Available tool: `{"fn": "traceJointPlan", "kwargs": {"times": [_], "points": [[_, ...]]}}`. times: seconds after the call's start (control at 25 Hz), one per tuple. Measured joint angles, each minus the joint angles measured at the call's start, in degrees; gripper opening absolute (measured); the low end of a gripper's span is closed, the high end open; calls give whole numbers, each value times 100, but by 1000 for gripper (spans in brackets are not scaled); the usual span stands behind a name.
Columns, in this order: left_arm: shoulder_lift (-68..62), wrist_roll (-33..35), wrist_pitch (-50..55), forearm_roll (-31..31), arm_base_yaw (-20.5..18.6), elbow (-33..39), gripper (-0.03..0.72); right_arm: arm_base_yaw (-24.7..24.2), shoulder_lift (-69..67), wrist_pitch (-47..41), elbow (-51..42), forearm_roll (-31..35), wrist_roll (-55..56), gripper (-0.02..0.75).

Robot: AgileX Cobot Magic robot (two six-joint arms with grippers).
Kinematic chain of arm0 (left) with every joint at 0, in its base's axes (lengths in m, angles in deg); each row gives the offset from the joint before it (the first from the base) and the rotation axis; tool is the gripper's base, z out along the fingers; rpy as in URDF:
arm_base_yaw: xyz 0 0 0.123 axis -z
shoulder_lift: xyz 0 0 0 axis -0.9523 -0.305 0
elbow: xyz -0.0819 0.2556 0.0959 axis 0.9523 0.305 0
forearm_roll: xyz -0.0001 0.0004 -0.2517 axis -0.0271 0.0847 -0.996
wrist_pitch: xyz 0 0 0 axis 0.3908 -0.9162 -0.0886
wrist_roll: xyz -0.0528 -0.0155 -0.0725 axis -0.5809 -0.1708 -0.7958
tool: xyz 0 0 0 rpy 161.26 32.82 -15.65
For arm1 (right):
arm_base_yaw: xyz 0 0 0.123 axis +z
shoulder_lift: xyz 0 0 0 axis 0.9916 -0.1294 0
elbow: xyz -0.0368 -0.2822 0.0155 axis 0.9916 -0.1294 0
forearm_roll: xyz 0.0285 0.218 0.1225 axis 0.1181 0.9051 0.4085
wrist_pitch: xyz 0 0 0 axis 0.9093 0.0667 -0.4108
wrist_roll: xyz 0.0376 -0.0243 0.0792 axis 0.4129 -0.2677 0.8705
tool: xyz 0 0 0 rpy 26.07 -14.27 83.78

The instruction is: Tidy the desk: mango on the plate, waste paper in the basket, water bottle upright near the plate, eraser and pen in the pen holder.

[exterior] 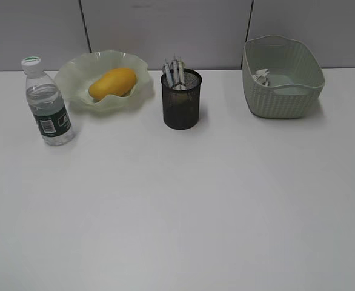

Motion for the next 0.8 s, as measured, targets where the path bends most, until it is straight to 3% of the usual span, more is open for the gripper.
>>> {"fn": "traceJointPlan", "kwargs": {"times": [0.8], "points": [[0,-53,-55,64,0,24,460,0,0,0,0,0,0,459]]}}
